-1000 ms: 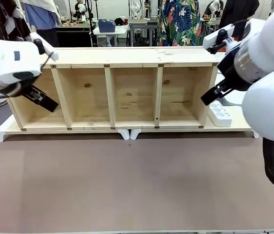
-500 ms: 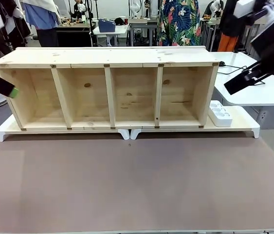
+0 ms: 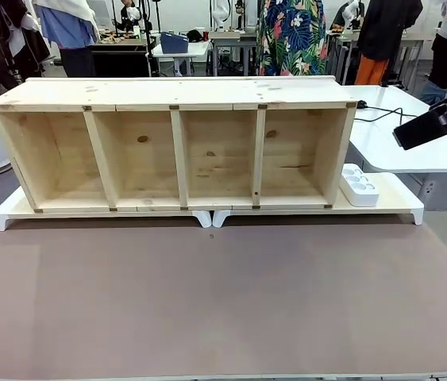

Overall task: Perform cable management.
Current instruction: When the cord part of the Power Cable appears at the lower middle area of the table and stops, grasp the cord part of the Power Cable.

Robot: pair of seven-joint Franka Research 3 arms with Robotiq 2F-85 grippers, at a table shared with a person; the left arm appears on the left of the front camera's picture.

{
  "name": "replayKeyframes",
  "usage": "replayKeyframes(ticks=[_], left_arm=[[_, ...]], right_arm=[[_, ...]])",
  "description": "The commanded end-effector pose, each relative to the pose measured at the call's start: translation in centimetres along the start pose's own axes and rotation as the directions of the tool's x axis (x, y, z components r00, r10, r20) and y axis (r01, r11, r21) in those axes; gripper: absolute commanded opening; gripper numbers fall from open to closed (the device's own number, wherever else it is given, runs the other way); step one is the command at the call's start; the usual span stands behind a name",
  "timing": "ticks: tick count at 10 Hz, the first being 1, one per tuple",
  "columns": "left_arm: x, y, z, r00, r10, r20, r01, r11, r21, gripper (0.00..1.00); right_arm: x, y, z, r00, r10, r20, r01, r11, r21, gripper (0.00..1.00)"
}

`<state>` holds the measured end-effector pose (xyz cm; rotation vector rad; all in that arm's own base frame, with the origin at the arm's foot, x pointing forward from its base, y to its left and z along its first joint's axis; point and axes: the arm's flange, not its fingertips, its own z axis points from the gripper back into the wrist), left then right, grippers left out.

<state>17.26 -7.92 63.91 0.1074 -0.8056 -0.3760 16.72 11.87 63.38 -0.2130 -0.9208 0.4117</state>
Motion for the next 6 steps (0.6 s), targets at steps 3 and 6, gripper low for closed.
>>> replayKeyframes(ticks=[3, 6], left_arm=[[0.28, -0.22, -0.08, 1.0, -0.012, 0.009, 0.012, 1.0, 0.005, 1.0], [0.28, -0.22, -0.08, 1.0, -0.012, 0.009, 0.012, 1.0, 0.005, 1.0]], right_arm=[[0.06, 0.02, -0.12, 1.0, 0.008, -0.003, -0.008, 1.0, -0.006, 1.0], [0.06, 0.02, -0.12, 1.0, 0.008, -0.003, -0.008, 1.0, -0.006, 1.0]])
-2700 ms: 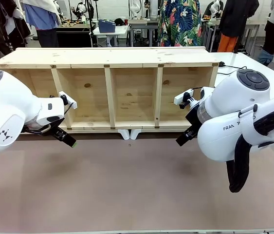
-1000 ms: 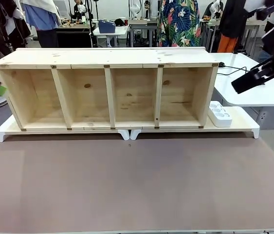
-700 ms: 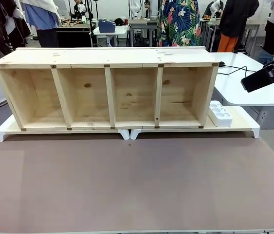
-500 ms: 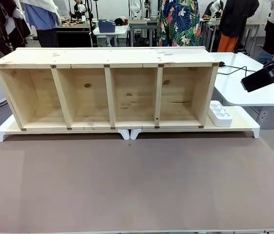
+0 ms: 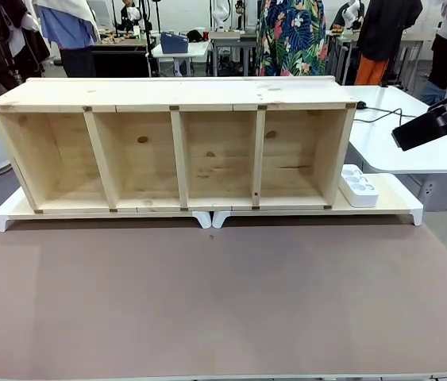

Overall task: Perform cable management.
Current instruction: When the cord part of the Power Cable appears at the lower middle area of the table and stops, grasp the cord part of the Power Cable.

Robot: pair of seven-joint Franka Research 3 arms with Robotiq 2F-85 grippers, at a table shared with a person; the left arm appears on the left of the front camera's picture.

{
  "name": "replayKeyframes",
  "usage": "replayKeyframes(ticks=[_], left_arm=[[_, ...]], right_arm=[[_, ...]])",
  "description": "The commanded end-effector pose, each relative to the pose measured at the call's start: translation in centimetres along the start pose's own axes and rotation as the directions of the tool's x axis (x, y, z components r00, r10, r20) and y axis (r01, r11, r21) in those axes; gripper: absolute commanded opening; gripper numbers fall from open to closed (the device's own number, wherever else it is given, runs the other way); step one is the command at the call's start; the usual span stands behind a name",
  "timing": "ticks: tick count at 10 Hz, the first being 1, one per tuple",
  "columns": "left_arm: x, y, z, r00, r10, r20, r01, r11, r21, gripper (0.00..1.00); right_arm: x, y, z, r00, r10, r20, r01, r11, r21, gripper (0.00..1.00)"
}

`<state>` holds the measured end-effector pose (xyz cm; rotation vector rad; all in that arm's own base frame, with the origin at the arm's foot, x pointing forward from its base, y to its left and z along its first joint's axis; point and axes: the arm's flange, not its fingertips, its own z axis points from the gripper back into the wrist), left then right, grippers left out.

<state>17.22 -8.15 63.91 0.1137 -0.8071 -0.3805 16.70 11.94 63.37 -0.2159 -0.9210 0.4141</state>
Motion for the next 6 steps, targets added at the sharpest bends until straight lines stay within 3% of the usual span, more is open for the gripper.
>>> replayKeyframes(ticks=[1, 6], left_arm=[[0.22, 0.02, -0.1, 1.0, -0.005, 0.008, 0.005, 1.0, 0.001, 1.0], [0.22, 0.02, -0.1, 1.0, -0.005, 0.008, 0.005, 1.0, 0.001, 1.0]], right_arm=[[0.05, -0.05, -0.13, 1.0, 0.005, -0.003, -0.005, 1.0, -0.004, 1.0], [0.05, -0.05, -0.13, 1.0, 0.005, -0.003, -0.005, 1.0, -0.004, 1.0]])
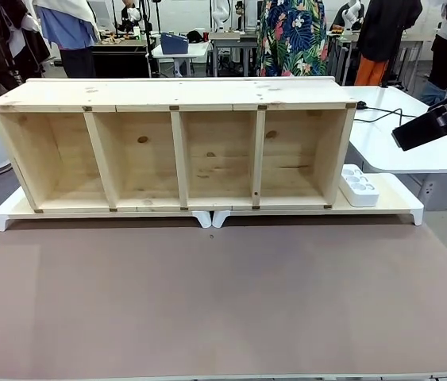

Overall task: Perform cable management.
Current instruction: When the cord part of the Power Cable appears at the lower middle area of the table and stops, grasp the cord part of the Power Cable.

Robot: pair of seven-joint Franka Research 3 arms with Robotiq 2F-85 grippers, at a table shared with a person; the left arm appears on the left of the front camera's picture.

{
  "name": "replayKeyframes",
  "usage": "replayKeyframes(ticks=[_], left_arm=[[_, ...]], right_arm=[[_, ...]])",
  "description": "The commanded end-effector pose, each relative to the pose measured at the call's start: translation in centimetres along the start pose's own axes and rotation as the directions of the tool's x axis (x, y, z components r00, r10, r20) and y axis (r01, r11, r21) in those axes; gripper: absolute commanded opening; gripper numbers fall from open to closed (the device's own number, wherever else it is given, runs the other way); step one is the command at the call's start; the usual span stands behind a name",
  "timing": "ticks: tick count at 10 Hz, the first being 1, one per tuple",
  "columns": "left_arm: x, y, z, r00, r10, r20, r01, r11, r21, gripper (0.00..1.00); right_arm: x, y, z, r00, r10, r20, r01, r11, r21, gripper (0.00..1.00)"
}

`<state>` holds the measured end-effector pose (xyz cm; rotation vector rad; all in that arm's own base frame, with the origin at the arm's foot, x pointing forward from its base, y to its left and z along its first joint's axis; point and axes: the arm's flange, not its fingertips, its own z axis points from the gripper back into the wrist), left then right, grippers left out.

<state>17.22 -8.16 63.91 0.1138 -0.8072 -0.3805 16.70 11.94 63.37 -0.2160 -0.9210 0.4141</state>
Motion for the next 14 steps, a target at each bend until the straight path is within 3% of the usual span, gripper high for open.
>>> replayKeyframes(ticks=[1, 14], left_arm=[[0.22, 0.02, -0.1, 1.0, -0.005, 0.008, 0.005, 1.0, 0.001, 1.0], [0.22, 0.02, -0.1, 1.0, -0.005, 0.008, 0.005, 1.0, 0.001, 1.0]], right_arm=[[0.05, -0.05, -0.13, 1.0, 0.005, -0.003, -0.005, 1.0, -0.004, 1.0], [0.05, -0.05, -0.13, 1.0, 0.005, -0.003, -0.005, 1.0, -0.004, 1.0]])
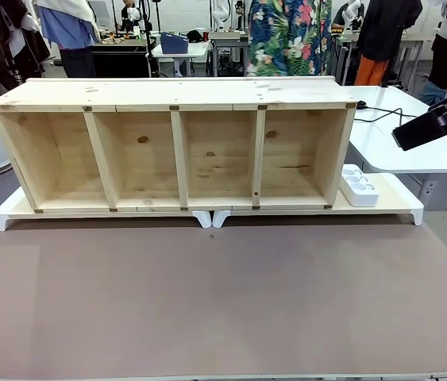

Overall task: Perform cable management.
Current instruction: When the cord part of the Power Cable appears at the lower middle area of the table and stops, grasp the cord part of the Power Cable.

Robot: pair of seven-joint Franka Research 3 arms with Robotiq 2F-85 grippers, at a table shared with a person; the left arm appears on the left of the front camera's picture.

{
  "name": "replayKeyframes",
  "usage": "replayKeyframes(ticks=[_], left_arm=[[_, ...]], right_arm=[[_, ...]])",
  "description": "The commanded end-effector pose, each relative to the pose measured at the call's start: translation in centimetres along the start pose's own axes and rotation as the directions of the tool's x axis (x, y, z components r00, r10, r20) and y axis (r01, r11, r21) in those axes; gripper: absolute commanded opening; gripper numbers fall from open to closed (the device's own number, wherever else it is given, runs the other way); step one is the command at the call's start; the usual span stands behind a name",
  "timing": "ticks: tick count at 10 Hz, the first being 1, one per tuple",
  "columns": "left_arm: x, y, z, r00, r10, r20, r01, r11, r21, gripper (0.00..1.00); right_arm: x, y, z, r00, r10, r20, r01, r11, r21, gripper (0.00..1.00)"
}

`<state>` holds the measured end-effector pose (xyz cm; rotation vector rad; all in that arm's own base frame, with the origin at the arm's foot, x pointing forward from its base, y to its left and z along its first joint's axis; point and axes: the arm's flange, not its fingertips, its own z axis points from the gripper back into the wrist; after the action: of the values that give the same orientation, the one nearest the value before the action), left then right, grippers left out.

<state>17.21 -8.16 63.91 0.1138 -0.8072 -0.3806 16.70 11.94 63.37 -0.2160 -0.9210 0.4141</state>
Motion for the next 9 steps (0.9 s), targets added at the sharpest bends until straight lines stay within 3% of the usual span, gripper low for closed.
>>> replayKeyframes(ticks=[1, 9], left_arm=[[0.22, 0.02, -0.1, 1.0, -0.005, 0.008, 0.005, 1.0, 0.001, 1.0], [0.22, 0.02, -0.1, 1.0, -0.005, 0.008, 0.005, 1.0, 0.001, 1.0]], right_arm=[[0.05, -0.05, -0.13, 1.0, 0.005, -0.003, -0.005, 1.0, -0.004, 1.0], [0.05, -0.05, -0.13, 1.0, 0.005, -0.003, -0.005, 1.0, -0.004, 1.0]])
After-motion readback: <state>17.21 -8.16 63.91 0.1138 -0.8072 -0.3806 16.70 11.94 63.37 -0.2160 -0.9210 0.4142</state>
